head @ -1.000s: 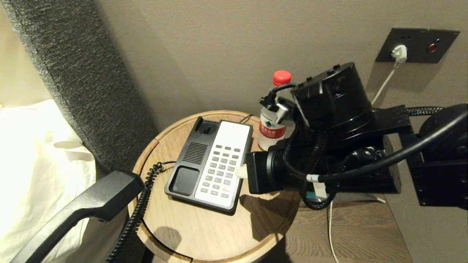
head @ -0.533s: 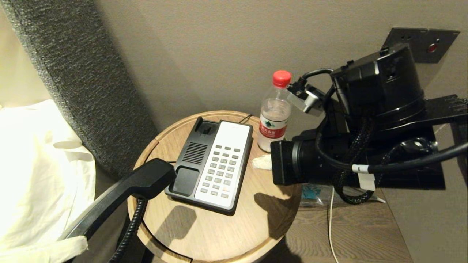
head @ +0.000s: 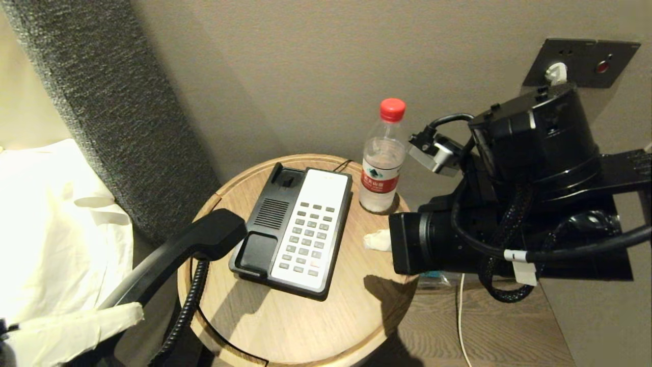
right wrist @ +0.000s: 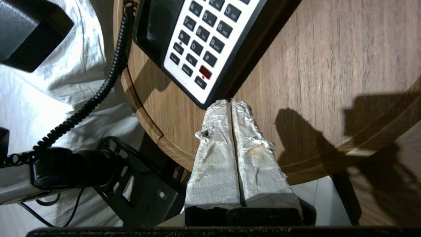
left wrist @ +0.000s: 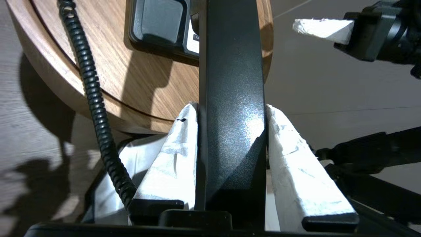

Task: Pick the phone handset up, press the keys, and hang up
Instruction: Put the handset back

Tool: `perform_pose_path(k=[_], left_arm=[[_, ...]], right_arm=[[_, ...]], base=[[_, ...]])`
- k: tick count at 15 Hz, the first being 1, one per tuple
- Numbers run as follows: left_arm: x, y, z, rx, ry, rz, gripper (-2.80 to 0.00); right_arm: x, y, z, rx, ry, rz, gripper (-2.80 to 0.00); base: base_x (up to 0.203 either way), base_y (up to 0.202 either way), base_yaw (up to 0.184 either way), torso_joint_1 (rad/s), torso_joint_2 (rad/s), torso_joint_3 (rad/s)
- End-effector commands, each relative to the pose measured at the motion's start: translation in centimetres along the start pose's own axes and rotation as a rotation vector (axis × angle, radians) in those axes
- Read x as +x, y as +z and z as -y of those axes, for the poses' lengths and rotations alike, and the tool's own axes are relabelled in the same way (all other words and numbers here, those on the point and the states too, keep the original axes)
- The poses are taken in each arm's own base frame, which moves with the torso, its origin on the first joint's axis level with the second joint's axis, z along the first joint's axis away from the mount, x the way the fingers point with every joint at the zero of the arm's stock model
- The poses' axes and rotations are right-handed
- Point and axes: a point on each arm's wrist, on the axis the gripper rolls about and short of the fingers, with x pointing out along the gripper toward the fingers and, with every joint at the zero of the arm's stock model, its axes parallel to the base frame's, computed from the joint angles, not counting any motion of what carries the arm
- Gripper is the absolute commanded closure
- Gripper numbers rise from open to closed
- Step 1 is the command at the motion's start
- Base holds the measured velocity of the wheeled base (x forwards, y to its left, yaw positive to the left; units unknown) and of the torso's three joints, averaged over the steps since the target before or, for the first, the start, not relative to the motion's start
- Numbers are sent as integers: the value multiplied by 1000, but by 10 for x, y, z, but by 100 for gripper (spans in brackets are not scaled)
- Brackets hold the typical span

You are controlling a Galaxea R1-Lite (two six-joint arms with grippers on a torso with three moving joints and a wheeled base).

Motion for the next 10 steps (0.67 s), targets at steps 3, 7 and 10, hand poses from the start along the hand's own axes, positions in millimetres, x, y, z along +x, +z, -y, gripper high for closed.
perform_pose_path(k=[3,7,10], left_arm=[[24,3,-4,44,101,-44,0],[47,12,-2,113,121,-45,0],[54,20,2,133,121,-37,0]], right_arm=[[-6,-1,3,6,-7,0,0],[-17,-2,6,13,-6,15,0],[-19,-1,7,14,-4,23,0]], base=[[0,0,0,0,0,0],[0,0,0,0,0,0],[0,0,0,0,0,0]])
